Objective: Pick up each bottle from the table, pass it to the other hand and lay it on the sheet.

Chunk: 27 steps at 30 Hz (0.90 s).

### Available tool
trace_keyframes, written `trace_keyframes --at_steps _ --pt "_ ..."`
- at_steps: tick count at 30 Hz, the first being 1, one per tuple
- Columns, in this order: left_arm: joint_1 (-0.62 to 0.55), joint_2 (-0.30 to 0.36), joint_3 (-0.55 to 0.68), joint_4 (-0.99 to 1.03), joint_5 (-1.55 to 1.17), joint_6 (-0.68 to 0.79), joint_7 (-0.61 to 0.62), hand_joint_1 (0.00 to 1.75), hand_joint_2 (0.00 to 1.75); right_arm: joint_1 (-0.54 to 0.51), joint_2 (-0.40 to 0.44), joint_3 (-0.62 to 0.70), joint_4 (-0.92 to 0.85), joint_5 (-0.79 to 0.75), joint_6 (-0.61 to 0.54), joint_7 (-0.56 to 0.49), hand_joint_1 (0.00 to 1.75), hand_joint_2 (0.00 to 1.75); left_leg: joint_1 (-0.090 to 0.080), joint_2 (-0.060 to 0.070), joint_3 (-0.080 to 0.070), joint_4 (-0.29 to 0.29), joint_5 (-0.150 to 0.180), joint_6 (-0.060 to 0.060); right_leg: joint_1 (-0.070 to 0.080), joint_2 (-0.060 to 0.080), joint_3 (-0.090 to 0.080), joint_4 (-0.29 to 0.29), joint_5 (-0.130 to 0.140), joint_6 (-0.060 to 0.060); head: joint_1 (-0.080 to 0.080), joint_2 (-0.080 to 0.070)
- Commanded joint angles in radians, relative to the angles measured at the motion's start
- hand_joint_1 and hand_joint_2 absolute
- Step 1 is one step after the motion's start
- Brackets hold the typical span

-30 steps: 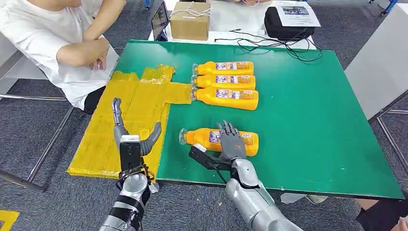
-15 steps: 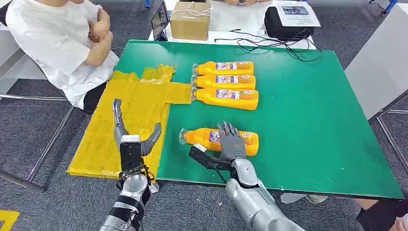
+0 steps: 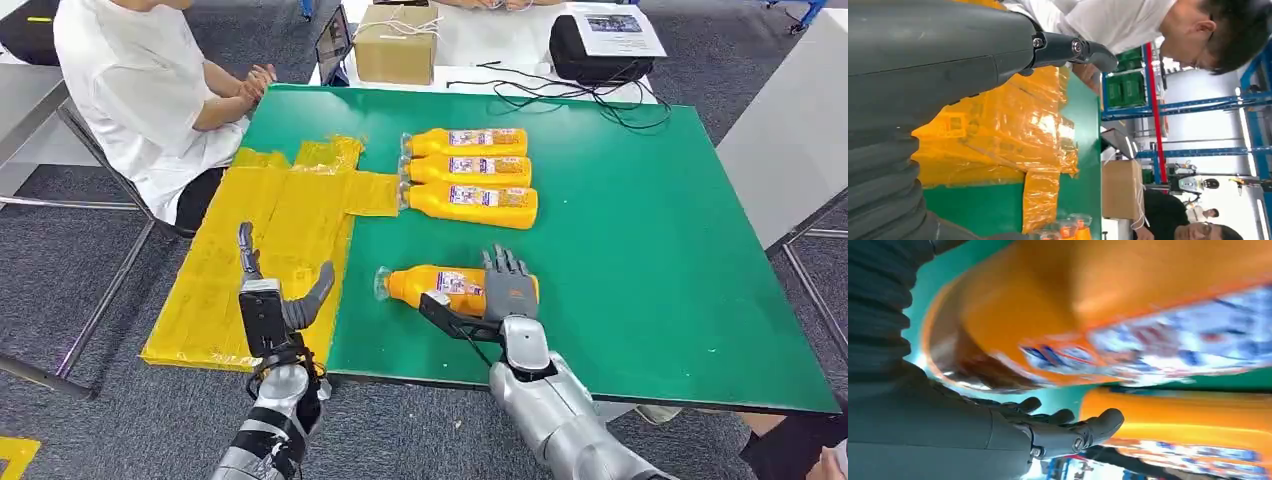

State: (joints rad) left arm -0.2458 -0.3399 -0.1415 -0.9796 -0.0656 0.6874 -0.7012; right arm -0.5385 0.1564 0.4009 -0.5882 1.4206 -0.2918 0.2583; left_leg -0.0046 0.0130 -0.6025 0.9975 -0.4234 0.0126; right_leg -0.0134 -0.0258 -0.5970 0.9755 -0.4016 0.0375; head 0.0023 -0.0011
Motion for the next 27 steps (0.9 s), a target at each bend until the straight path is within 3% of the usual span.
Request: trace_keyframes --at_steps 1,15,18,23,27 --pt "-0.029 -0.009 0.006 0.079 -0.008 0.011 0.003 0.0 1.75 -0.059 -0.056 -0.017 0.104 0.006 0.013 0.016 0.0 1.75 0.001 -0.002 0.004 0.0 -0.001 -0.001 0.001 0.001 0.005 -0.001 -0.001 -0.001 0.0 0.0" --pt "-0.042 -0.009 0.016 0.089 -0.015 0.011 0.003 0.0 1.75 -0.115 -0.067 -0.039 0.167 0.024 0.09 0.05 0.0 1.75 0.001 -0.003 0.004 0.0 -0.001 -0.001 0.0 0.0 0.004 0.0 -0.001 -0.001 0.0 0.0" --pt "-0.046 -0.008 0.019 0.098 -0.019 0.008 0.003 0.0 1.75 -0.124 -0.067 -0.052 0.184 0.003 0.107 0.0 0.0 1.75 0.001 -0.003 0.004 0.0 0.0 -0.001 0.0 -0.001 0.004 -0.001 -0.001 -0.001 0.0 0.0" --pt "-0.051 -0.009 -0.007 0.103 -0.023 0.007 0.003 0.0 1.75 -0.095 -0.026 -0.072 0.198 -0.06 0.008 -0.139 0.0 1.75 0.001 -0.003 0.006 0.0 -0.001 -0.001 0.001 0.0 0.006 -0.001 -0.001 -0.001 0.0 0.0" --pt "-0.049 -0.008 -0.016 0.104 -0.026 0.007 0.003 0.0 1.75 -0.074 -0.009 -0.065 0.184 -0.071 -0.037 -0.173 0.0 1.75 0.001 -0.001 0.004 0.0 0.0 -0.001 0.0 0.001 0.004 -0.001 0.0 0.0 0.0 0.0"
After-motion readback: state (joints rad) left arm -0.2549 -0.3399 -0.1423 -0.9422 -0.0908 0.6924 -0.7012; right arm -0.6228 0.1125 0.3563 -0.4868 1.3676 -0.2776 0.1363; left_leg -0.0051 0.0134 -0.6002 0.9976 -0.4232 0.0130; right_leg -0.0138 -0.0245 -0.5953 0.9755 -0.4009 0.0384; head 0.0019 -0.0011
